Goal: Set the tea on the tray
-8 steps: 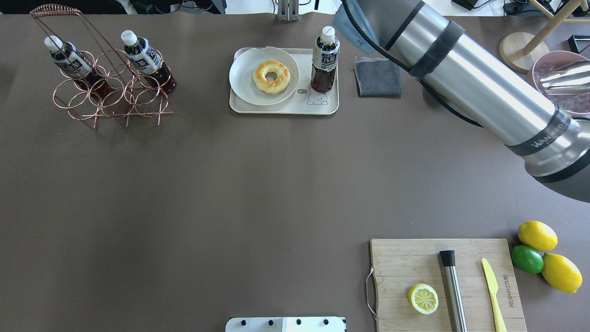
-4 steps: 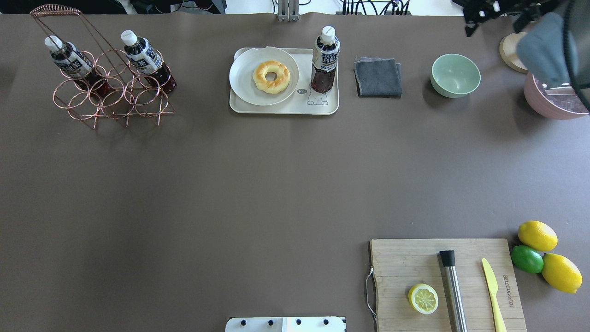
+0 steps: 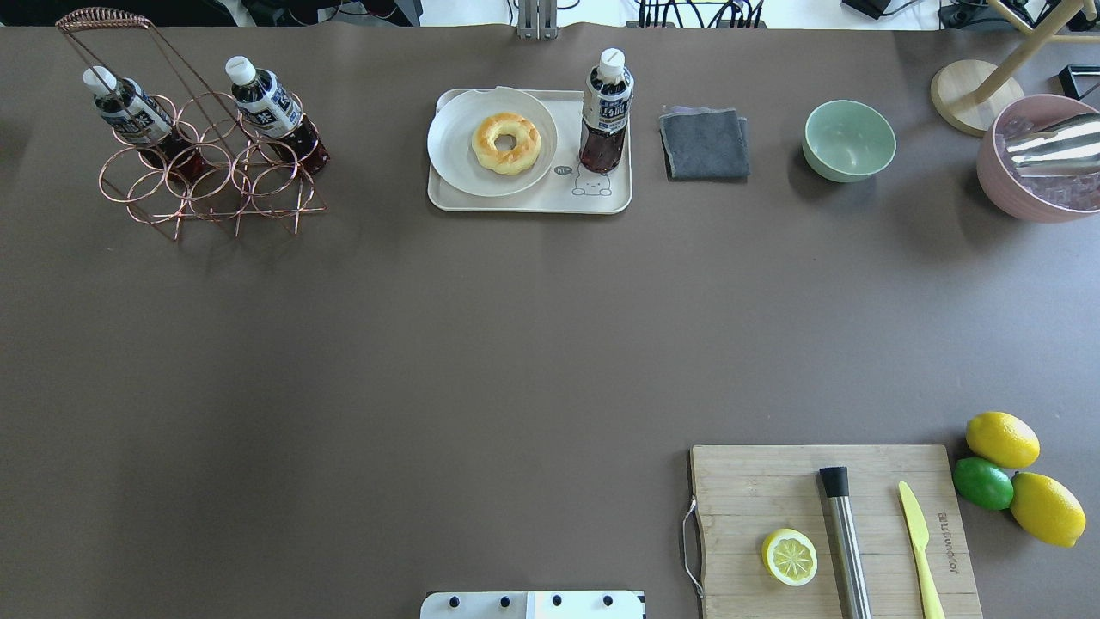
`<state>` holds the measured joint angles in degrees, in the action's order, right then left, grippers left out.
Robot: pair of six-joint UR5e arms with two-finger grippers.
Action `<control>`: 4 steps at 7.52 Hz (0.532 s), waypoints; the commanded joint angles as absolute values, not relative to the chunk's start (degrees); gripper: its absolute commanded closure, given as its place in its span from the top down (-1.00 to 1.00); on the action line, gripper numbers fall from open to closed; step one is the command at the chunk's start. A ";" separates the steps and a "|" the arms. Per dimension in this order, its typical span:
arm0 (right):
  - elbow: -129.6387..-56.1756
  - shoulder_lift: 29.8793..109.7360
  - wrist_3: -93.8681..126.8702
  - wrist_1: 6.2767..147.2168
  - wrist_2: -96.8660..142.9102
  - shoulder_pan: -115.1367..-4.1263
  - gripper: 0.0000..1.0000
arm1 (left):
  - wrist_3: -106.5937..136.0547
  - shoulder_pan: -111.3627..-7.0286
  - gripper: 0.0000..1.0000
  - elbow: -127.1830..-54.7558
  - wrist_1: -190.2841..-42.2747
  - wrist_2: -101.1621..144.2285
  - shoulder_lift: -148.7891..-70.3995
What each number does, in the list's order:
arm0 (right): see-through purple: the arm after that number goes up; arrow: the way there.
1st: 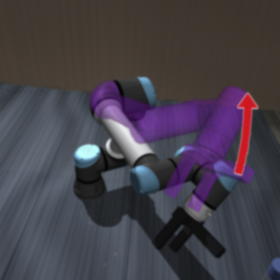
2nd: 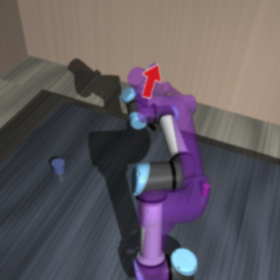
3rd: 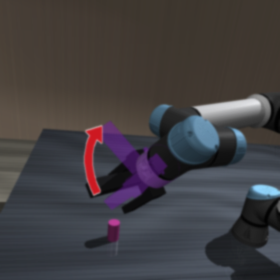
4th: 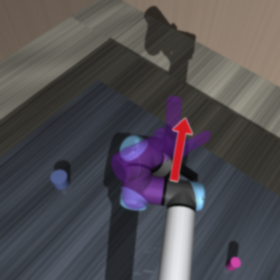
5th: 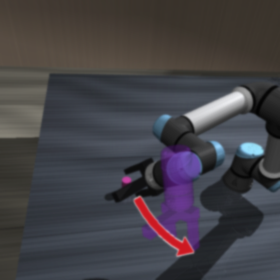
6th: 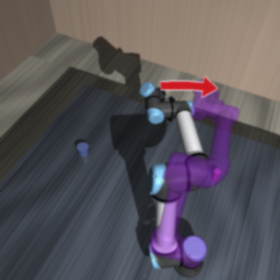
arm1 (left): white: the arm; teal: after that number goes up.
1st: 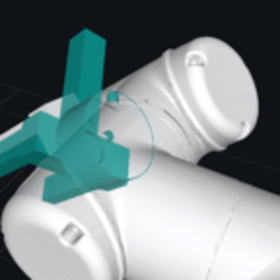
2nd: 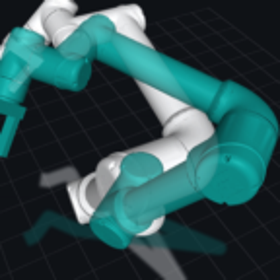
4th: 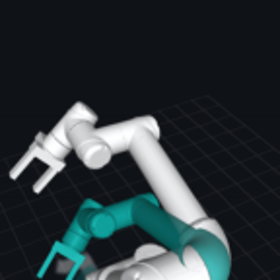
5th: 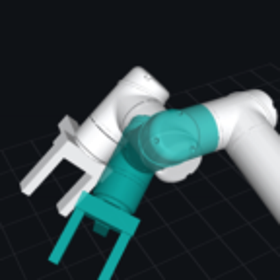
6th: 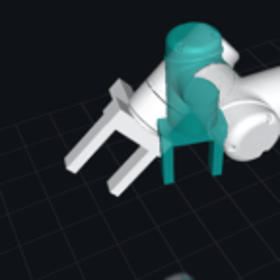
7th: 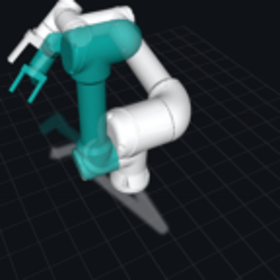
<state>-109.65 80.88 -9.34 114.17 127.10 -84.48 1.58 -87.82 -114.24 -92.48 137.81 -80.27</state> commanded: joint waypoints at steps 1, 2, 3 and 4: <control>-101.63 84.90 -25.98 114.00 127.18 -92.35 1.00 | 1.41 -88.33 0.93 -113.73 -91.32 137.81 -79.81; -97.34 85.25 -30.10 111.12 127.26 -95.07 1.00 | 1.41 -88.33 0.93 -113.64 -91.32 137.81 -79.54; -91.38 85.43 -33.28 105.53 127.79 -97.45 1.00 | 1.32 -88.33 0.93 -113.56 -91.32 137.81 -79.37; -87.40 85.60 -33.66 101.03 128.40 -98.95 1.00 | 1.32 -88.33 0.93 -112.68 -91.23 137.90 -79.28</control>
